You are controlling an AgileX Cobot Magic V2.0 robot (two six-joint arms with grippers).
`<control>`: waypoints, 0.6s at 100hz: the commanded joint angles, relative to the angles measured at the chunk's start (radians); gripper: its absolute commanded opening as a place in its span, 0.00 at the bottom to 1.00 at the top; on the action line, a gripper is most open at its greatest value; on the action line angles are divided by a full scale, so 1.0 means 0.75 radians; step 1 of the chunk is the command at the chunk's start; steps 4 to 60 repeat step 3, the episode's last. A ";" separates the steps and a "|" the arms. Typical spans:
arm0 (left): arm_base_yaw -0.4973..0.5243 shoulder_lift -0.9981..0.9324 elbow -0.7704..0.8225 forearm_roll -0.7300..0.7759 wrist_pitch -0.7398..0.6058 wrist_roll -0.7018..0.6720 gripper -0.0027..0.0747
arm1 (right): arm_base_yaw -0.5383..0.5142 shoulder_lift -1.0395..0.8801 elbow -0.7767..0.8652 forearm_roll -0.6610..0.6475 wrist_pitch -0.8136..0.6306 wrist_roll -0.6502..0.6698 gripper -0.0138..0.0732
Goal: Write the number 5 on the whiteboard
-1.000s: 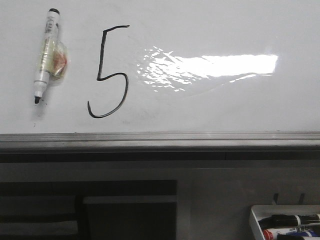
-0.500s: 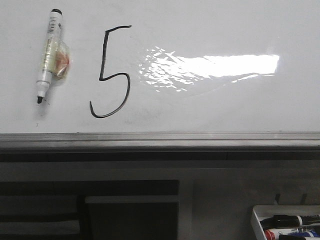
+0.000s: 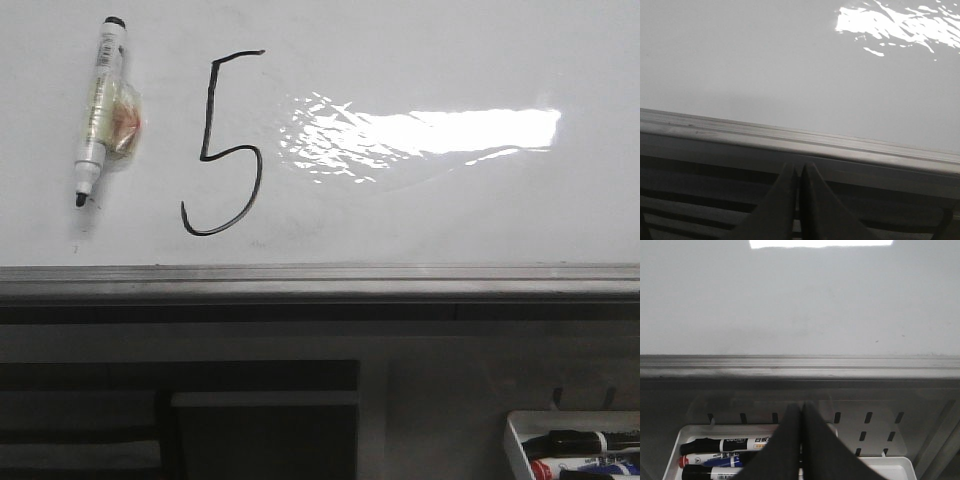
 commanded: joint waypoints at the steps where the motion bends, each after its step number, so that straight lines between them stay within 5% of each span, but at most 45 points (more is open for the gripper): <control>1: 0.002 -0.035 0.023 -0.011 -0.064 -0.004 0.01 | -0.007 -0.025 0.036 -0.020 -0.018 -0.003 0.09; 60: 0.002 -0.035 0.023 -0.011 -0.064 -0.004 0.01 | -0.007 -0.025 0.036 -0.020 -0.018 -0.003 0.09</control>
